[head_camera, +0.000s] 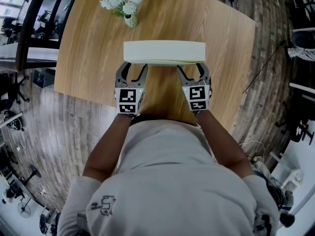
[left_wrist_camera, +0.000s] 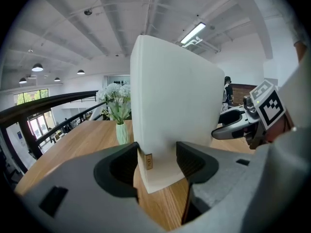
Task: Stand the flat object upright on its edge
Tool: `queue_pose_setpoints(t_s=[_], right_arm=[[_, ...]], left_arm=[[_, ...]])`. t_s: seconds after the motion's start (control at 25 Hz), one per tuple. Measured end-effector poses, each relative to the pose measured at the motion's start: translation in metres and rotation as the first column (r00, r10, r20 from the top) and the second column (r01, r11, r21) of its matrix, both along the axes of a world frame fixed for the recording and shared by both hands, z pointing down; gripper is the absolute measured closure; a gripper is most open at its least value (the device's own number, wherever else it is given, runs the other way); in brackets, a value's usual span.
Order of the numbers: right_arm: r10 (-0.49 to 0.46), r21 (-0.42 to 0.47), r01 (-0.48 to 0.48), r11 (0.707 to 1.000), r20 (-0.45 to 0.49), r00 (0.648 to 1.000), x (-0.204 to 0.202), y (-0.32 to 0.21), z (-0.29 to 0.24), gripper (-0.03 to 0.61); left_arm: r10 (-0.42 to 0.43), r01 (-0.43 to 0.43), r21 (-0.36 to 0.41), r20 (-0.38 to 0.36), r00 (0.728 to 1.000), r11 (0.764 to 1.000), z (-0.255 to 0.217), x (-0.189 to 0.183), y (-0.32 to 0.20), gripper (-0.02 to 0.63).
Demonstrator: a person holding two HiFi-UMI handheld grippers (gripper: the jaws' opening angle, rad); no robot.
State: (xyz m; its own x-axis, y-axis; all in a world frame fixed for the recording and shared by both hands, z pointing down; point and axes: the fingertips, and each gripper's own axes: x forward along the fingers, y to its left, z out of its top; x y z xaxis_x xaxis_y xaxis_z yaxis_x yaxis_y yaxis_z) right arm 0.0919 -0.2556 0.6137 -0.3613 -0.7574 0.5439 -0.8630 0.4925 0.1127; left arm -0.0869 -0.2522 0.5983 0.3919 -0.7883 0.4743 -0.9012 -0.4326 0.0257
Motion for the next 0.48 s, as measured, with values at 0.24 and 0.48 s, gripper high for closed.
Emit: queue_pose_setpoints(t_s=[0.24, 0.48], right_arm=[[0.011, -0.043, -0.010, 0.999, 0.018, 1.000, 0.006, 0.006, 0.011, 0.240], [-0.003, -0.028, 0.004, 1.000, 0.038, 0.999, 0.013, 0.011, 0.003, 0.239]], left_arm=[[-0.003, 0.003, -0.016, -0.005, 1.000, 1.000, 0.003, -0.001, 0.004, 0.371], [-0.008, 0.008, -0.010, -0.012, 1.000, 1.000, 0.000, -0.008, 0.007, 0.371]])
